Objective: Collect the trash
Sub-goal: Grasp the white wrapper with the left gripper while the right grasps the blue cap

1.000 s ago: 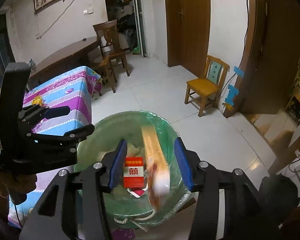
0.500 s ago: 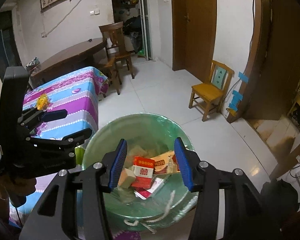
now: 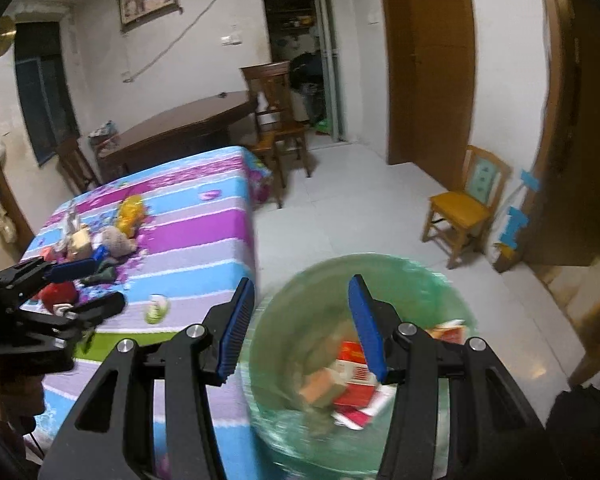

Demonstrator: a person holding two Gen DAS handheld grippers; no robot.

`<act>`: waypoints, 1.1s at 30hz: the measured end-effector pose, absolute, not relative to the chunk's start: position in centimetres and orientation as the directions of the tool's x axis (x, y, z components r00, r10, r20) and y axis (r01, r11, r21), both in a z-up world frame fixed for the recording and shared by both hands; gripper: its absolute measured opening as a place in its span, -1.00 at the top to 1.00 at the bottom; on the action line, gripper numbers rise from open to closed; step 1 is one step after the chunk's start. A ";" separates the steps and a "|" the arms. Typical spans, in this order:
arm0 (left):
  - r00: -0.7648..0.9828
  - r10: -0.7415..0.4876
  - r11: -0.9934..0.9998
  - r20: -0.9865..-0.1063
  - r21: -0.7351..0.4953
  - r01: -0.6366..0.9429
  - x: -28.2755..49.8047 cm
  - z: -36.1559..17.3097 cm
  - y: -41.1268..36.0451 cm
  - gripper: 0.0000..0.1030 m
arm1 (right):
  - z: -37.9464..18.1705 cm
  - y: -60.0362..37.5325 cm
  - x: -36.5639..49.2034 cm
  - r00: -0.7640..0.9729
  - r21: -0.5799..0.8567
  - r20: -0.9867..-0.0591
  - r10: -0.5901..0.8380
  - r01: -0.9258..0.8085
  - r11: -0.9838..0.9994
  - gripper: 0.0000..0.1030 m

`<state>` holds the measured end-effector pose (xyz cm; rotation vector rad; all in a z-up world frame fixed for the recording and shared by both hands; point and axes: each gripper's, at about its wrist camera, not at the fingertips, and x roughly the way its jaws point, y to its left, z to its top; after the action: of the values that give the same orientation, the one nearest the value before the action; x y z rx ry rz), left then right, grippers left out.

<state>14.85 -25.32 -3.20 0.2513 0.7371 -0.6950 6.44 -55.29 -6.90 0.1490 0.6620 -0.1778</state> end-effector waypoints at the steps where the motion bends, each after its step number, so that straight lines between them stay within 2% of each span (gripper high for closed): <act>1: 0.542 -0.489 0.765 -0.684 -0.038 0.643 15.0 -2.9 -23.7 -0.50 | -7.2 -54.5 7.1 0.775 0.084 -0.625 -0.096 0.190 0.978 0.08; 6: 0.619 -0.454 0.860 -0.641 -0.132 0.494 17.3 -0.6 -14.2 -0.50 | -8.7 -49.3 9.7 0.772 0.080 -0.635 0.020 0.040 0.996 0.08; 9: 0.695 -0.374 0.920 -0.614 -0.149 0.363 20.0 1.4 -8.2 -0.50 | -8.8 -45.0 11.1 0.778 0.029 -0.622 0.090 -0.091 0.995 0.08; 11: 0.719 -0.292 0.955 -0.631 -0.153 0.254 22.7 2.0 -4.4 -0.50 | -8.7 -41.7 12.1 0.781 -0.027 -0.608 0.147 -0.205 0.978 0.08; 16: 0.638 -0.247 0.966 -0.730 -0.238 0.102 29.5 -0.1 0.8 -0.50 | -9.2 -35.2 14.8 0.742 -0.131 -0.611 0.277 -0.440 0.888 -0.03; 20: 0.605 -0.224 0.971 -0.764 -0.231 0.068 32.3 -2.2 0.9 -0.50 | -10.4 -32.4 18.5 0.704 -0.140 -0.648 0.291 -0.485 0.863 -0.05; 24: 0.592 -0.220 0.972 -0.775 -0.227 0.065 33.8 -4.2 0.1 -0.50 | -12.4 -31.3 22.1 0.672 -0.114 -0.699 0.245 -0.443 0.889 -0.05; 29: 0.567 -0.227 0.970 -0.792 -0.239 0.055 35.5 -5.5 -0.3 -0.50 | -13.1 -31.3 23.9 0.664 -0.071 -0.707 0.244 -0.410 0.909 -0.03; 32: 0.555 -0.219 0.971 -0.803 -0.237 0.040 36.3 -6.2 -0.3 -0.46 | -13.6 -31.3 24.5 0.642 -0.030 -0.719 0.265 -0.411 0.911 0.22; 33: 0.550 -0.217 0.971 -0.807 -0.238 0.035 36.7 -6.5 -0.4 -0.29 | -13.8 -31.2 24.7 0.639 -0.027 -0.722 0.266 -0.410 0.911 0.34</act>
<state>36.74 -0.45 -6.52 -0.2027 0.9792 -0.1508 24.71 -31.17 -13.77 -0.1960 0.7883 0.3887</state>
